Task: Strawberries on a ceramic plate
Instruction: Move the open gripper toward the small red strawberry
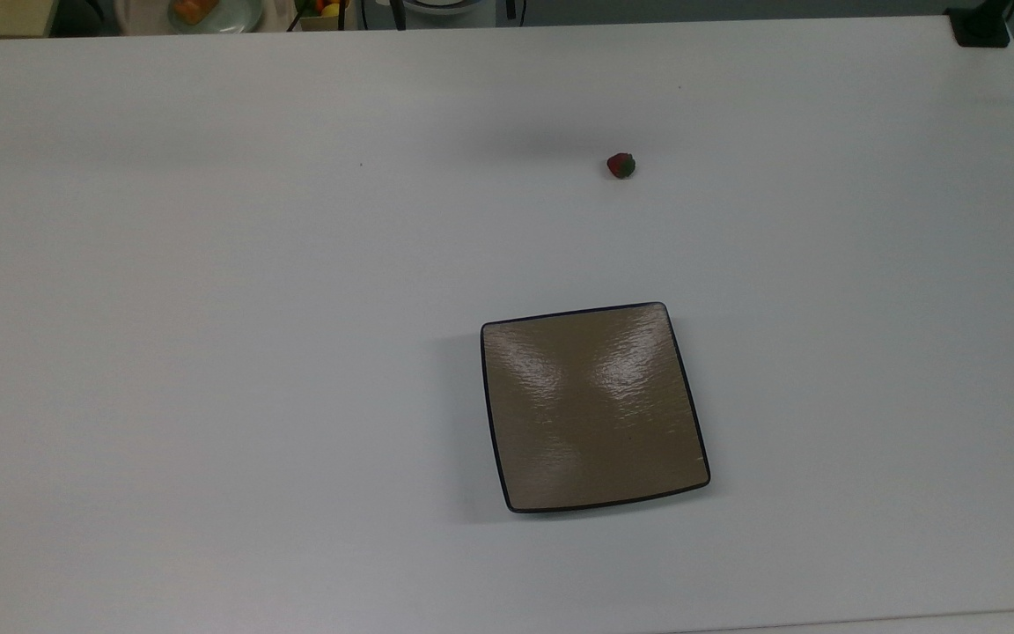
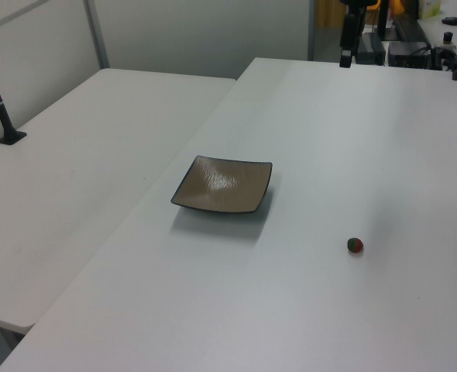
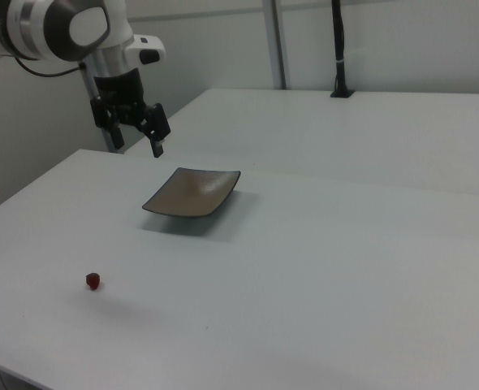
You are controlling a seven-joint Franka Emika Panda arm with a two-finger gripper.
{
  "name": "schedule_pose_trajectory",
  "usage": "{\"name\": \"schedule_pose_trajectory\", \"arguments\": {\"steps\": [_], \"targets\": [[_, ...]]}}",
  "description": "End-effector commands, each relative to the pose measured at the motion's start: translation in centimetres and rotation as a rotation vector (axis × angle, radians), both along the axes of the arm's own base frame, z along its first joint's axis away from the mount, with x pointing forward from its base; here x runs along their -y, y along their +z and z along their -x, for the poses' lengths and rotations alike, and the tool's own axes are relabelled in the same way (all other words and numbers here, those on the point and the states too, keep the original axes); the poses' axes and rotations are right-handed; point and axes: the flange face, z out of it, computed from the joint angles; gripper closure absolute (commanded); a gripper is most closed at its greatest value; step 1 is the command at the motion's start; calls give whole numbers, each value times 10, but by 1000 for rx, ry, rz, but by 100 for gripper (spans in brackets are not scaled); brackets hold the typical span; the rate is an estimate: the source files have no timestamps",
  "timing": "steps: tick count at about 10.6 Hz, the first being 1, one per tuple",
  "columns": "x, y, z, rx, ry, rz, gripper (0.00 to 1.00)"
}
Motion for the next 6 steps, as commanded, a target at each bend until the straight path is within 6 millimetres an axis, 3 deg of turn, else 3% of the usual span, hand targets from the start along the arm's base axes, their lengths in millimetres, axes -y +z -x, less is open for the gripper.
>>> {"name": "schedule_pose_trajectory", "arguments": {"steps": [1,6], "targets": [[2,-4,10,0,16,9,0],[1,-9,11,-14,20,11,0]]}}
